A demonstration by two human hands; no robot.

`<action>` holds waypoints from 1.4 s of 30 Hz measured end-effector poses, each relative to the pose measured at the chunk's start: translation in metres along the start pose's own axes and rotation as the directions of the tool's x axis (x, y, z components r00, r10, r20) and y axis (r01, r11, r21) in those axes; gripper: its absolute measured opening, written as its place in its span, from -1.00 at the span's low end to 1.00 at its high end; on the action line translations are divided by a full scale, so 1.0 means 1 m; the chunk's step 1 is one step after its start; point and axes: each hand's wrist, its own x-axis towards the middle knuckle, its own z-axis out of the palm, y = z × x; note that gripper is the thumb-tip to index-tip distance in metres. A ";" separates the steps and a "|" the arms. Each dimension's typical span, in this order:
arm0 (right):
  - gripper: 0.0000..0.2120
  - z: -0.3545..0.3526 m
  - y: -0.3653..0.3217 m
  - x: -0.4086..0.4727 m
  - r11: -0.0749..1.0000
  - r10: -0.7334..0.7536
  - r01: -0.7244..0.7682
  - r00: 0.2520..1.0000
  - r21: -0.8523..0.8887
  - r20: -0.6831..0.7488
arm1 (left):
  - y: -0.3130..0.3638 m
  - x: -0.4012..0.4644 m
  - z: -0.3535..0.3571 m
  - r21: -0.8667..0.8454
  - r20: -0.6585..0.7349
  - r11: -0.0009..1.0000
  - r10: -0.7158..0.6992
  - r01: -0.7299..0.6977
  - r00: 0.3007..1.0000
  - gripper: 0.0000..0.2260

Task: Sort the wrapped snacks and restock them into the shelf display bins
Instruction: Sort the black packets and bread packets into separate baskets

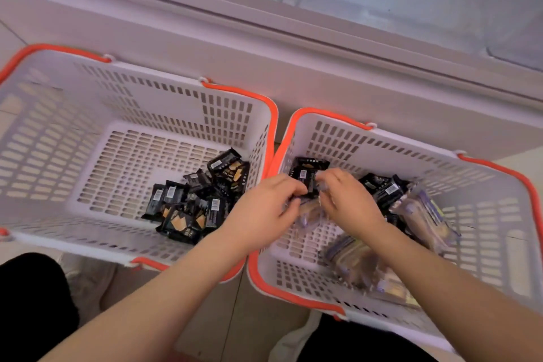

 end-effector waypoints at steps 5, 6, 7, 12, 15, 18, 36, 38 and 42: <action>-0.66 0.042 0.069 -0.045 0.968 0.226 -0.199 0.956 -0.152 0.188 | 0.006 0.053 0.059 0.127 0.209 0.990 -0.089 0.063 0.974 -0.78; -0.62 0.046 0.082 -0.050 0.961 0.233 -0.189 0.947 -0.203 0.222 | 0.003 0.063 0.072 0.171 0.248 0.981 -0.137 0.096 0.959 -0.78; -0.60 0.048 0.094 -0.052 0.955 0.232 -0.175 0.943 -0.239 0.238 | -0.002 0.071 0.085 0.214 0.280 0.968 -0.191 0.133 0.941 -0.78; -0.61 0.043 0.140 -0.039 0.928 0.165 -0.059 0.950 -0.367 0.264 | -0.038 0.101 0.128 0.417 0.318 0.880 -0.376 0.227 0.871 -0.73; -0.58 0.043 0.152 -0.028 0.896 0.117 0.008 0.960 -0.443 0.255 | -0.057 0.111 0.139 0.470 0.256 0.826 -0.465 0.312 0.847 -0.70; -0.57 0.045 0.158 -0.021 0.882 0.137 -0.029 0.971 -0.470 0.198 | -0.070 0.117 0.152 0.510 0.213 0.781 -0.522 0.362 0.826 -0.66; -0.71 0.039 0.134 -0.021 0.989 0.146 -0.146 0.989 -0.005 -0.021 | -0.074 0.142 0.154 0.234 0.043 0.741 -0.655 0.630 0.755 -0.81; -0.69 0.048 0.125 -0.019 0.994 0.100 -0.101 0.994 0.033 0.045 | -0.072 0.139 0.147 0.107 0.002 0.754 -0.652 0.648 0.758 -0.78; -0.64 0.071 0.124 -0.017 0.974 0.213 -0.224 0.952 0.026 0.218 | -0.066 0.141 0.144 0.104 -0.023 0.863 -0.495 0.495 0.869 -0.71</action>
